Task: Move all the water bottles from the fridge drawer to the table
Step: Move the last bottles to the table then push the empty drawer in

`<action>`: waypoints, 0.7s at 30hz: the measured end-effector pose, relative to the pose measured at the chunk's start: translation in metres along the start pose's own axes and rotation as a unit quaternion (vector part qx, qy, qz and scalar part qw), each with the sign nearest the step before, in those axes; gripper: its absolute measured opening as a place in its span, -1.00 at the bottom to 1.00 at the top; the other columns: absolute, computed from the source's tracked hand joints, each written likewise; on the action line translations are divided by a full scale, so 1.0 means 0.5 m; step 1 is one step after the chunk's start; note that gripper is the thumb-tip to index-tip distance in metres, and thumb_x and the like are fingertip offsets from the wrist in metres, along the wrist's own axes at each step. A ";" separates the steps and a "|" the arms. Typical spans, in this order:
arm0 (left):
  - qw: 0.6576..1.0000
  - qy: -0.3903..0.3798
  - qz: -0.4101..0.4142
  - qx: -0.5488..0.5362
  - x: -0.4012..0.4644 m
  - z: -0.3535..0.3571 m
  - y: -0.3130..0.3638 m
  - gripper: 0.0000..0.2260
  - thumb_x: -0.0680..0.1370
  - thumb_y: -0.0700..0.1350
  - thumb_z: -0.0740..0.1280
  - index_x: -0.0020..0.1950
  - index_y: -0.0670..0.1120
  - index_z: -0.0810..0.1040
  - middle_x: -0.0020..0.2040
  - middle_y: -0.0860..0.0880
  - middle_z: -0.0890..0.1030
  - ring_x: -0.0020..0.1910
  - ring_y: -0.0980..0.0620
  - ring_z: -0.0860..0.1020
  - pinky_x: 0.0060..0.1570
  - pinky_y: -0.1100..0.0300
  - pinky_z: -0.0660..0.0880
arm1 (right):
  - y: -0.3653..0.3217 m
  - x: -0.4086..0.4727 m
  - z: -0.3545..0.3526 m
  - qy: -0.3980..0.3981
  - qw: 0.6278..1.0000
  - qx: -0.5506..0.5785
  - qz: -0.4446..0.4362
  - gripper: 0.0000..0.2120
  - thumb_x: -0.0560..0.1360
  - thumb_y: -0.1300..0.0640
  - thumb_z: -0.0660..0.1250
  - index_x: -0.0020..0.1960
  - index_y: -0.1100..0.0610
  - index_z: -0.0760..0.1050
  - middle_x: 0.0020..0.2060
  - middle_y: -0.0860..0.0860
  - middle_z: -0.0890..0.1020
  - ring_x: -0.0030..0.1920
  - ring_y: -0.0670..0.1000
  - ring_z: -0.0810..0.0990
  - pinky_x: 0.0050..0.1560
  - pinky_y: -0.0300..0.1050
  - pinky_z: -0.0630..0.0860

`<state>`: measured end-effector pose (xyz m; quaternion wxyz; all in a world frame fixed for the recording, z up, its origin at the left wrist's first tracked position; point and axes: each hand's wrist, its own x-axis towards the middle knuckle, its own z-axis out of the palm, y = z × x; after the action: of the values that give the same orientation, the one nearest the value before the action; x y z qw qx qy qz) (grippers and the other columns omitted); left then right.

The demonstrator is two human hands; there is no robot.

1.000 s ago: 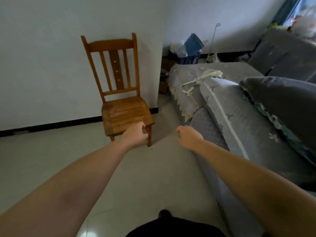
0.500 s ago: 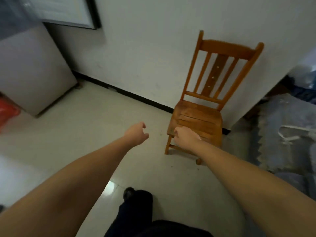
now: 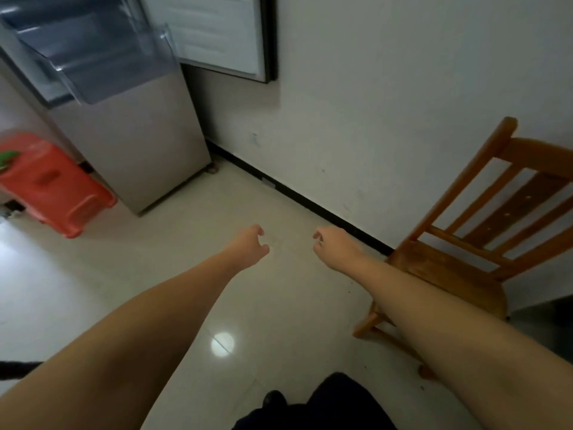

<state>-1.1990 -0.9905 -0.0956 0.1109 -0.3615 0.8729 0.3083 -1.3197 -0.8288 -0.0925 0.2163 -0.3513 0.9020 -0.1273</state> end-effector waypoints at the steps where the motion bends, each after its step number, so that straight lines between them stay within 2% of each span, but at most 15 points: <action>1: 1.000 -0.001 -0.006 -0.007 0.015 -0.005 -0.004 -0.62 0.56 -0.07 0.30 0.35 -0.12 0.38 0.25 -0.17 0.49 0.19 -0.13 0.50 0.16 0.11 0.42 | -0.008 0.022 -0.007 0.002 1.000 -0.003 -0.007 -0.70 0.57 0.17 0.15 0.24 0.21 0.49 0.17 0.16 0.56 0.14 0.15 0.53 0.12 -0.01 0.48; 8: 0.998 0.011 -0.053 -0.042 0.154 -0.066 -0.034 -0.62 0.57 -0.07 0.29 0.35 -0.14 0.37 0.28 -0.18 0.47 0.22 -0.14 0.48 0.20 0.11 0.41 | -0.067 0.223 -0.050 -0.024 0.996 -0.037 -0.082 -0.70 0.60 0.17 0.13 0.25 0.23 0.48 0.18 0.17 0.55 0.16 0.15 0.52 0.06 -0.08 0.42; 17: 0.979 0.121 -0.143 -0.083 0.382 -0.248 -0.026 -0.62 0.56 -0.06 0.28 0.35 -0.13 0.38 0.21 -0.16 0.53 0.17 -0.13 0.51 0.18 0.06 0.45 | -0.160 0.590 -0.157 -0.045 0.975 -0.084 -0.199 -0.69 0.59 0.13 0.17 0.27 0.19 0.48 0.19 0.16 0.57 0.19 0.18 0.53 0.11 -0.05 0.45; 21: 0.965 0.131 -0.194 -0.115 0.428 -0.278 -0.055 -0.62 0.56 -0.06 0.27 0.36 -0.12 0.38 0.22 -0.15 0.52 0.15 -0.12 0.52 0.16 0.05 0.47 | -0.220 0.706 -0.165 -0.067 0.964 -0.092 -0.239 -0.70 0.58 0.12 0.15 0.23 0.19 0.49 0.18 0.16 0.58 0.17 0.19 0.53 0.10 -0.02 0.46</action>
<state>-1.3287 -1.2121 -0.0882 0.0107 -0.5715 0.7518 0.3288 -1.5283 -1.1449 -0.0844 0.2059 -0.5827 0.7832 -0.0681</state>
